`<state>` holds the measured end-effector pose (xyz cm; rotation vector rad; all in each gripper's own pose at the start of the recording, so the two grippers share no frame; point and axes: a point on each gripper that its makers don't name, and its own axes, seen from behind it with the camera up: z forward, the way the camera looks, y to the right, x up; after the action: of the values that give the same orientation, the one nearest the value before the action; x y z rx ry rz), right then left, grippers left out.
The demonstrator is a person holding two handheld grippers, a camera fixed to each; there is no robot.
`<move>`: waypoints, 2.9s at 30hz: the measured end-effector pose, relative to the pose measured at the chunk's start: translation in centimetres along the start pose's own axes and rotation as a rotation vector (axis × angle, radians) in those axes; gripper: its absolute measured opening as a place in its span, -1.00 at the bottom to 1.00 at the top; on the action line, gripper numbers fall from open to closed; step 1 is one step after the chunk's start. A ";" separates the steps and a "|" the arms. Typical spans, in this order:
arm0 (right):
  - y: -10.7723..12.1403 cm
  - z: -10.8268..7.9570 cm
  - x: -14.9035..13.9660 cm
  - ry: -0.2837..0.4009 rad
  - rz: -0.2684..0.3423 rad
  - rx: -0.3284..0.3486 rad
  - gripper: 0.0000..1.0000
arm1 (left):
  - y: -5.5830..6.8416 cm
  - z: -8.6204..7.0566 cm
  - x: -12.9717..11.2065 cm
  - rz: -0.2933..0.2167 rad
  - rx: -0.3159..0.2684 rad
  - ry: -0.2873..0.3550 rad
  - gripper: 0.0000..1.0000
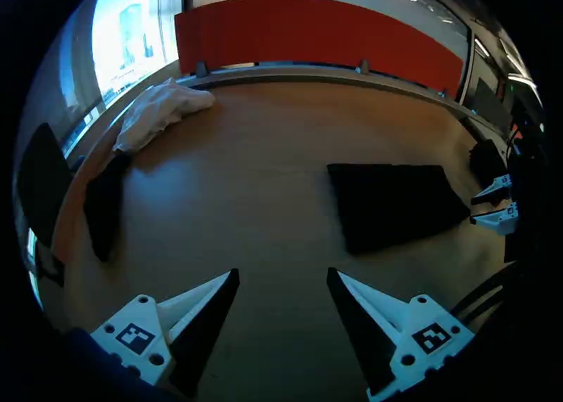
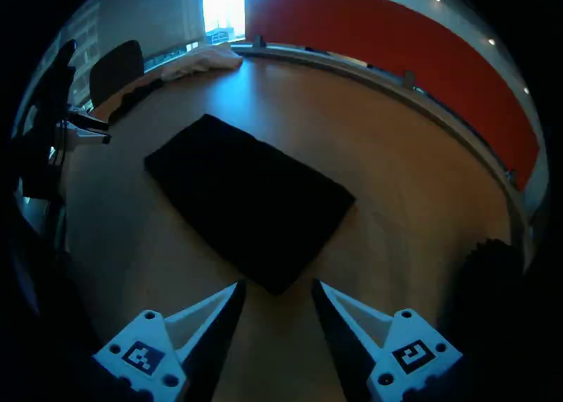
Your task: Fold towel
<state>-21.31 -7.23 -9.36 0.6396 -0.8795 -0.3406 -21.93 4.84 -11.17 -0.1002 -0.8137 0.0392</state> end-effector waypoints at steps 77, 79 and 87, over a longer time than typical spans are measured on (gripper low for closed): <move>2.8 -9.0 12.2 0.159 -0.217 -0.078 -0.78 | 1.0 0.3 0.8 0.021 -0.020 0.007 0.85; 2.9 -9.1 12.2 0.159 -0.219 -0.081 -0.78 | 1.1 0.3 0.8 0.022 -0.021 0.007 0.85; 2.6 -8.8 12.6 0.161 -0.235 -0.071 -0.77 | 1.3 0.4 0.9 0.024 -0.025 0.008 0.85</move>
<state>-6.65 -8.46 -4.22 0.6956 -0.6372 -0.5218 -21.57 6.27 -10.38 -0.1335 -0.8053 0.0517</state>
